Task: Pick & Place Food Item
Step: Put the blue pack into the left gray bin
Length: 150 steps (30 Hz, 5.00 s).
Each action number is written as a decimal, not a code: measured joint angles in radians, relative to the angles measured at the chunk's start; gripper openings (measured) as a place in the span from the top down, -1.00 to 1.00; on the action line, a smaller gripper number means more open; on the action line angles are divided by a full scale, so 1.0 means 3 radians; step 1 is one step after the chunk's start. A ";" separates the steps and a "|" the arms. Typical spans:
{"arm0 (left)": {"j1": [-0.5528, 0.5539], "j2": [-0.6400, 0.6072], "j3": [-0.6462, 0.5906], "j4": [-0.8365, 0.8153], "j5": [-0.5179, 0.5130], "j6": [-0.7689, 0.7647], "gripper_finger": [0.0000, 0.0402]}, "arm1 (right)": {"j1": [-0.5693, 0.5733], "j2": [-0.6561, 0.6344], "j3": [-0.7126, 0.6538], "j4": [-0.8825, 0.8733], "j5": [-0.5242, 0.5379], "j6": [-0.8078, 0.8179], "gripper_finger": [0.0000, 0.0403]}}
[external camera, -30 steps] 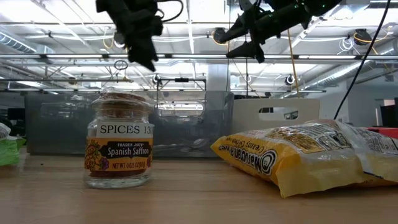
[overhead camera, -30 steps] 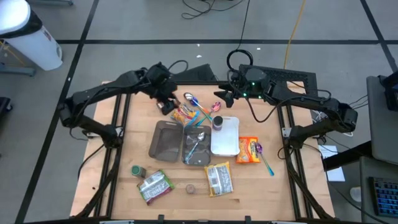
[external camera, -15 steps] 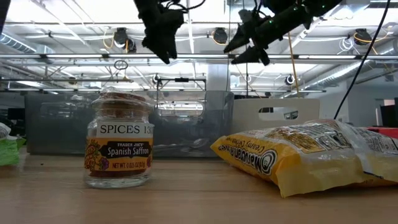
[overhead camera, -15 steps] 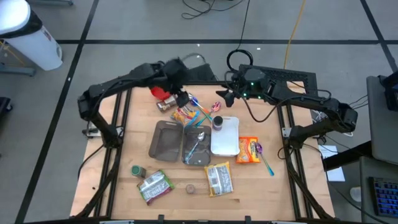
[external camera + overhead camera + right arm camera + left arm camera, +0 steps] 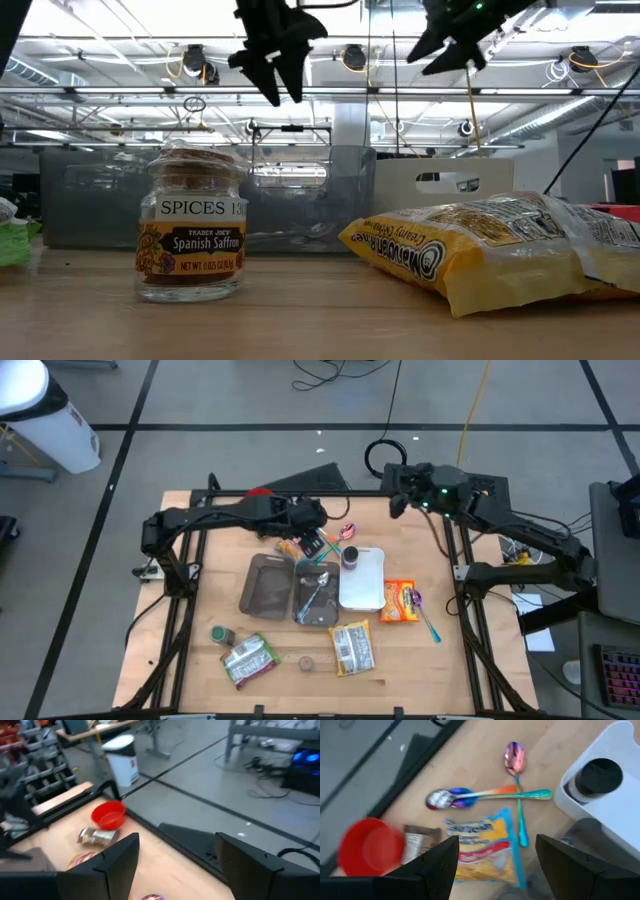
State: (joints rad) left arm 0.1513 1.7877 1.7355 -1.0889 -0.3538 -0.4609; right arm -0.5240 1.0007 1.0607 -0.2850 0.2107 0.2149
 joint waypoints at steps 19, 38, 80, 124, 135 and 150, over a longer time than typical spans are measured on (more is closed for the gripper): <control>0.0122 0.0670 -0.0004 0.0376 0.0274 -0.0129 -0.36 | 0.0496 -0.0746 -0.0762 -0.0407 0.0270 0.1578 -0.25; 0.0106 0.0813 -0.0003 0.0593 0.0171 -0.0280 -0.36 | 0.1006 -0.0844 -0.1286 0.0486 0.0700 0.1680 -0.25; 0.0307 0.1155 -0.0004 0.0327 0.0219 -0.0201 0.25 | 0.0980 -0.1204 -0.1283 0.0285 0.0691 0.1424 -0.25; 0.0437 0.1150 0.1285 -0.0491 0.0230 0.0711 0.99 | 0.0984 -0.1203 -0.1283 0.0235 0.0680 0.1351 -0.25; 0.0457 0.1150 0.1287 -0.0629 0.0219 0.0708 0.99 | 0.0987 -0.1203 -0.1283 0.0240 0.0430 0.1317 -0.25; 0.0482 0.1150 0.1287 -0.0675 0.0220 0.0714 0.95 | 0.0988 -0.1203 -0.1283 0.0237 0.0413 0.1312 -0.25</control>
State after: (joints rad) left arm 0.2960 2.1326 2.1216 -1.2915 -0.2878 -0.2466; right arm -0.2276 0.6397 0.6758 -0.2138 0.3346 0.6086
